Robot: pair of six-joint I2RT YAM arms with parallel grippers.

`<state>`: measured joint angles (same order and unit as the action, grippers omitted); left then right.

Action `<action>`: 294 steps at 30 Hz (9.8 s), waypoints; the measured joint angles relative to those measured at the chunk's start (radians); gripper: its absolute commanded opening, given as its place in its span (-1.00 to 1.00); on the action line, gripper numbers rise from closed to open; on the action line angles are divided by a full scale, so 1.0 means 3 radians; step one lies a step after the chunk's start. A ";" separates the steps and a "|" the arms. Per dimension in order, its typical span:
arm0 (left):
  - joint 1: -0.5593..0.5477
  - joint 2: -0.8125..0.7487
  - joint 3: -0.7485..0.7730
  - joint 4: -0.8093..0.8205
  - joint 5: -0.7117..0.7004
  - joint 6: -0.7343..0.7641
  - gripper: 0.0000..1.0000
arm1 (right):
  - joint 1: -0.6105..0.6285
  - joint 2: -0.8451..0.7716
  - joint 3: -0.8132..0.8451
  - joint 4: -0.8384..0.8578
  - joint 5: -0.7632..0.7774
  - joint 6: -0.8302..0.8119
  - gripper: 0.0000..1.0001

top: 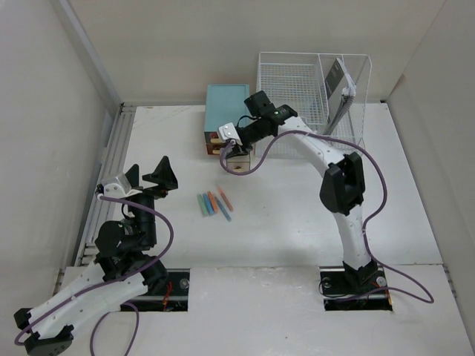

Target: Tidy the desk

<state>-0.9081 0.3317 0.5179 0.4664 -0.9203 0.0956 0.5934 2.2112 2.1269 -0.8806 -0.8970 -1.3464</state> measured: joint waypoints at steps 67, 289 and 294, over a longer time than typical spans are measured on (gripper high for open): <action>0.0000 0.0024 0.0000 0.0001 -0.0001 0.0019 0.76 | 0.0212 -0.0389 -0.0628 0.0498 0.0374 0.0902 -1.00; 0.1266 0.5659 0.2509 -0.0821 0.1310 -0.1102 -0.23 | -0.0752 -0.2819 -0.1976 0.1766 0.1478 0.3866 -0.05; 0.1266 0.5641 0.2441 -0.0741 0.1311 -0.1127 -0.30 | -0.0752 -0.2819 -0.1976 0.1766 0.1476 0.3866 -0.05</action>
<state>-0.5282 2.0239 1.2503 0.2440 -0.5270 -0.2424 0.3679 1.3655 1.5341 -0.3508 -0.4541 -0.1867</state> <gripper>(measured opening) 0.399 0.479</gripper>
